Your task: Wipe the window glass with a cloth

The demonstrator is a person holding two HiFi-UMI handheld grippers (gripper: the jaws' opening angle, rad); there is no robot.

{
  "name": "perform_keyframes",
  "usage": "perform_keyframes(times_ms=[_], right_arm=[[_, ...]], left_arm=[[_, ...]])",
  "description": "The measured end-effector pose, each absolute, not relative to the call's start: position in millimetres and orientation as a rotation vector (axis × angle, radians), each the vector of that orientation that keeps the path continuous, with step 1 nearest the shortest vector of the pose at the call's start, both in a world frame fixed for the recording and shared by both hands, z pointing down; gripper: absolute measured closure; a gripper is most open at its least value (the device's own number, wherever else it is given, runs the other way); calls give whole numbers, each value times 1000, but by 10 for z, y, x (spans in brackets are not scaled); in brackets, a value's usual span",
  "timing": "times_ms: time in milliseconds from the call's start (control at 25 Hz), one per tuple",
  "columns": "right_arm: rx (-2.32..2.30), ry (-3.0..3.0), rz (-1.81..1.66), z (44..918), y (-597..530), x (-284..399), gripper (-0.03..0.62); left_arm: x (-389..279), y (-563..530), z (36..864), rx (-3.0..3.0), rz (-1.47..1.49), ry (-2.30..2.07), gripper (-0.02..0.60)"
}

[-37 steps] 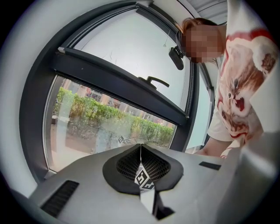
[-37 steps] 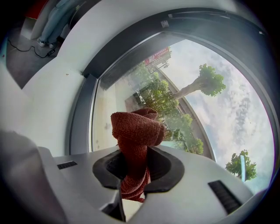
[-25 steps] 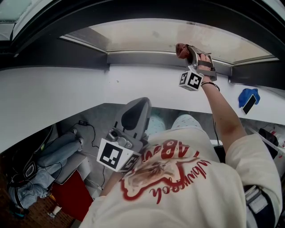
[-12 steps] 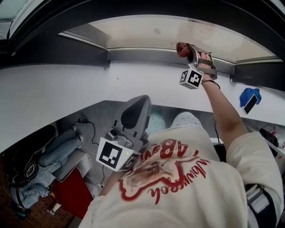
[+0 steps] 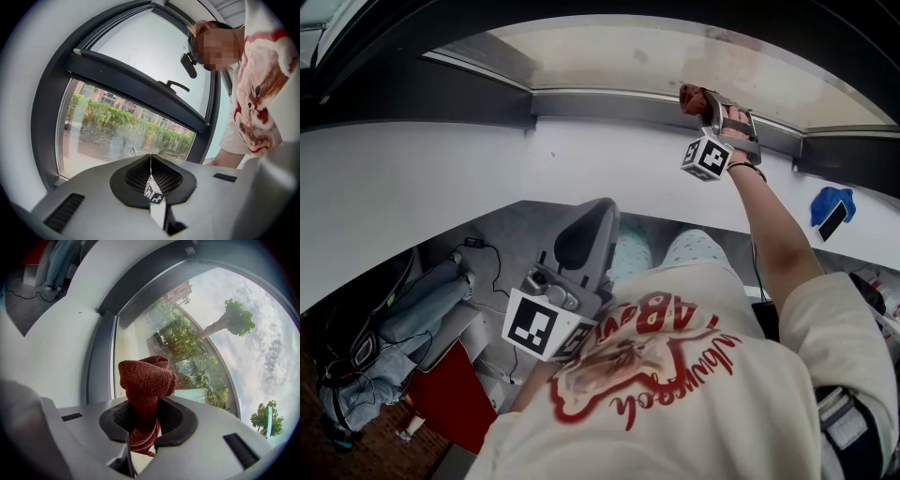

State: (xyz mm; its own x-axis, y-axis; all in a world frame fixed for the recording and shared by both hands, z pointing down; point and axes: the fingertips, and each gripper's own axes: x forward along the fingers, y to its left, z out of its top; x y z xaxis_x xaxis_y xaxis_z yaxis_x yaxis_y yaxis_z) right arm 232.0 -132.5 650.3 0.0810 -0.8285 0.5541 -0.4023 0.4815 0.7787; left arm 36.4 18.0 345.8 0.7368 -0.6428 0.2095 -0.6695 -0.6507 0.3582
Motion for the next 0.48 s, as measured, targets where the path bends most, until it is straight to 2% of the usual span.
perform_keyframes(times_ms=[480], right_arm=[[1082,-1538,-463,6627,-1321,2304,513]], left_arm=[[332,207,3516,2510,102,-1029,560]])
